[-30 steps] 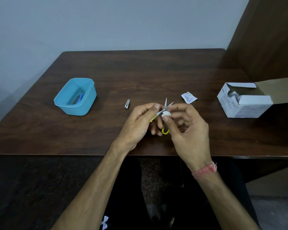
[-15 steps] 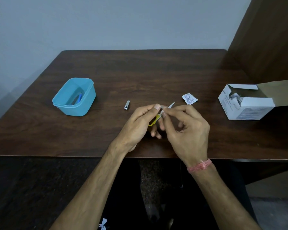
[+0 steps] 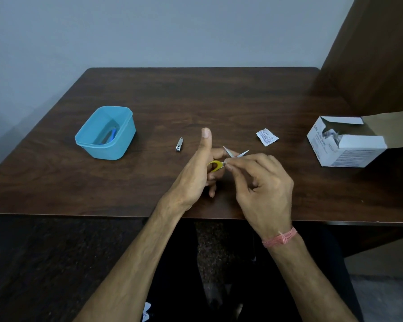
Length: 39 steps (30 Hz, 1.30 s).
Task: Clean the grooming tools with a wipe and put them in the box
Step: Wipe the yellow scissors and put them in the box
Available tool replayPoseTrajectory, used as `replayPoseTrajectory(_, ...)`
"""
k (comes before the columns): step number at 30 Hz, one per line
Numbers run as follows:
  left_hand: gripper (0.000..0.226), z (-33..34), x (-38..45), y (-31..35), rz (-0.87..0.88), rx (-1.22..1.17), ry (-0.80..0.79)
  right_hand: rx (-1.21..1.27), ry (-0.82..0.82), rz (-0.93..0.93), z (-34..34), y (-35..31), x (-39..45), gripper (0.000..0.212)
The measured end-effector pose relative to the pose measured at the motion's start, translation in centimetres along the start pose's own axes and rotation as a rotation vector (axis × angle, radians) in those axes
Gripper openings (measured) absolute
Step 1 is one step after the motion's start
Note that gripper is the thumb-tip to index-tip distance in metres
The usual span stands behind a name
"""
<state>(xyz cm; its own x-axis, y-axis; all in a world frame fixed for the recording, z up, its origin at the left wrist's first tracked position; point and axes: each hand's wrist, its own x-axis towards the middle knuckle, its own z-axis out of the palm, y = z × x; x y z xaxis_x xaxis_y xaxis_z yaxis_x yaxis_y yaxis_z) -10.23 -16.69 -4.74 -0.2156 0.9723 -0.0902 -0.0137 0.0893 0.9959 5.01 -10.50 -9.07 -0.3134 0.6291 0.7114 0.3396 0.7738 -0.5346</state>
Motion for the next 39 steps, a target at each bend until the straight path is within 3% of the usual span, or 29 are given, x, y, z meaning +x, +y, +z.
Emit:
replayPoseTrajectory(10, 0.114, 0.0, -0.1, 0.1, 0.010, -0.029, -0.023, 0.091, -0.035, 0.010, 0.1, -0.1, -0.1, 0.008)
replayPoseTrajectory(13, 0.112, -0.1, 0.0, 0.1, 0.006, -0.012, -0.014, 0.043, 0.026, 0.053, 0.0, 0.1, 0.0, 0.008)
replayPoseTrajectory(17, 0.103, -0.2, 0.2, -0.4, 0.017, -0.006, -0.007, 0.090, -0.031, 0.013, 0.1, -0.2, -0.2, 0.009)
replayPoseTrajectory(20, 0.090, -0.3, 0.3, -0.3, 0.006, -0.010, 0.021, 0.074, 0.033, 0.093, 0.0, -0.1, 0.1, 0.010)
replayPoseTrajectory(26, 0.035, -0.4, 0.6, -1.2, 0.131, 0.081, 0.064, 0.138, 0.013, 0.122, -0.7, -1.0, 0.2, 0.010)
replayPoseTrajectory(32, 0.030, -0.5, 0.9, -1.4, 0.166, -0.033, 0.141, 0.161, 0.002, 0.117, -0.5, -0.9, 0.2, 0.007)
replayPoseTrajectory(39, 0.027, -1.0, 0.9, -1.8, 0.125, -0.134, 0.199, -0.005, -0.025, 0.041, -0.4, -0.8, 0.1, 0.008)
